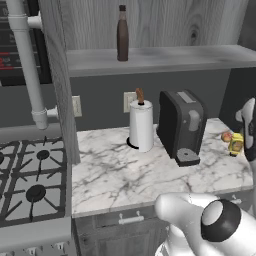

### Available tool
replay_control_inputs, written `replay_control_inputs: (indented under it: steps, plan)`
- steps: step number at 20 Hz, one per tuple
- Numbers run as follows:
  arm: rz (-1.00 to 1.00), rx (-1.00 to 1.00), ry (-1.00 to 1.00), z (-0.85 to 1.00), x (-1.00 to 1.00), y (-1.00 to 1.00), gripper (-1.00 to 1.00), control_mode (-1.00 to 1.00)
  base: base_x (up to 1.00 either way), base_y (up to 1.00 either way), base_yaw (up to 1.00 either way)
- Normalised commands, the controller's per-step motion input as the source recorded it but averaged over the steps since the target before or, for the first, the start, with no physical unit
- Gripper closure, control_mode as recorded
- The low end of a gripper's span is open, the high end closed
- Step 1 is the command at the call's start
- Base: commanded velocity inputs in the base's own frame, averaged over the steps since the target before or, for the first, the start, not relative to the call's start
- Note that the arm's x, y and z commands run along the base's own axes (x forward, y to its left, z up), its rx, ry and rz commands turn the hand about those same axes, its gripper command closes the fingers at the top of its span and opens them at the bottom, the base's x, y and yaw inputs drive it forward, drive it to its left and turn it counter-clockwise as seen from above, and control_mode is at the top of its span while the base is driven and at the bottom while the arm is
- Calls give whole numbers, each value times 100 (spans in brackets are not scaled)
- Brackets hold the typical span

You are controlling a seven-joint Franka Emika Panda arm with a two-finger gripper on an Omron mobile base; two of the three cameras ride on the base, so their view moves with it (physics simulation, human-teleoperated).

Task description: There are various items on the counter. Only move the condiments/shakers into the cabinet.

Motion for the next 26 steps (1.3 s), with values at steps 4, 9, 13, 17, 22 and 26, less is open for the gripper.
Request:
replay_control_inputs:
  steps: [4,9,13,17,22,26]
  plan:
    - [20,-6,-10,100,-51,99,100,-100,0,0,0]
    - [17,-5,-9,100,-40,100,100,-100,0,0,0]
    - [9,-1,-5,100,-29,100,100,-100,0,0,0]
    - [1,0,-14,100,-30,67,100,-100,0,0,0]
    - [0,0,-22,54,-11,12,100,-100,0,0,0]
    - [0,0,-4,12,0,0,100,-100,0,0,0]
